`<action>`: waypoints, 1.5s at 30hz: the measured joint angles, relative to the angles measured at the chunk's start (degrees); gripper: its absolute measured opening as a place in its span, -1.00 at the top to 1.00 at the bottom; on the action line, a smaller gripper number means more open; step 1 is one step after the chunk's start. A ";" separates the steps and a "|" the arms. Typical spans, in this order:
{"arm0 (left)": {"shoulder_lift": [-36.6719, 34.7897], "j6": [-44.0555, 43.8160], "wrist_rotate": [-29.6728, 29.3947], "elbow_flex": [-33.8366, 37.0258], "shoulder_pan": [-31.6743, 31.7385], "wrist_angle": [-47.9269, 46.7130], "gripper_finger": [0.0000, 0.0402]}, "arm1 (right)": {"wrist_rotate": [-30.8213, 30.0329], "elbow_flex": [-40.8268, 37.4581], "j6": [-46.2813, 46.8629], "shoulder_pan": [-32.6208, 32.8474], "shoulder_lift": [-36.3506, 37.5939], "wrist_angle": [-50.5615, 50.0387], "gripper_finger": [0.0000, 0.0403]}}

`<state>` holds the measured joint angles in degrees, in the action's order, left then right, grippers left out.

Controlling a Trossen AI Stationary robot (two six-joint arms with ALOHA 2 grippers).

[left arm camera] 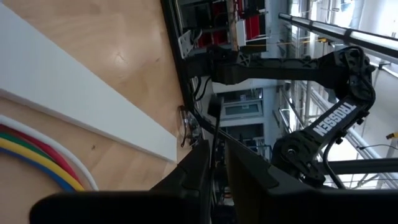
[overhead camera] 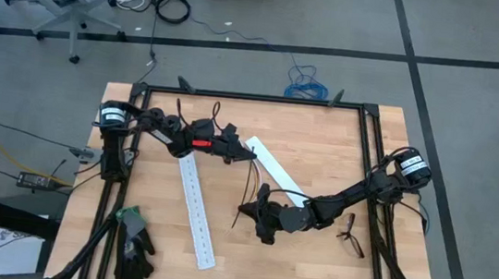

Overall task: Ziptie cables
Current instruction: Wrap the cables together using the black zip tie

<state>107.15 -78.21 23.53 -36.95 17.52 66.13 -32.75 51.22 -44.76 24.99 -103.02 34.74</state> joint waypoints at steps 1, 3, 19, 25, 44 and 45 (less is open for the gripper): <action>0.00 0.09 -0.12 0.00 0.16 -0.02 0.71 | 0.02 0.00 0.32 0.07 0.00 0.00 1.00; 0.00 0.31 -0.47 0.00 0.50 -0.02 0.73 | -0.01 0.00 0.66 0.20 0.00 -0.02 1.00; 0.00 3.01 -1.68 0.00 0.95 0.00 0.85 | -0.59 0.00 0.26 0.70 0.00 0.21 1.00; 0.00 5.96 -1.84 0.00 0.93 0.03 0.86 | -0.53 0.00 0.12 0.51 0.00 0.33 1.00; 0.00 34.98 -1.48 -0.02 0.70 2.87 0.99 | -1.69 0.02 22.40 -4.85 0.00 0.37 1.00; 0.00 36.88 -1.27 0.00 0.70 3.53 0.99 | -1.73 0.02 25.35 -5.25 0.00 0.37 1.00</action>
<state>107.15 -41.32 22.26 -36.95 18.22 69.66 -34.49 51.24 -19.41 19.74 -103.02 35.11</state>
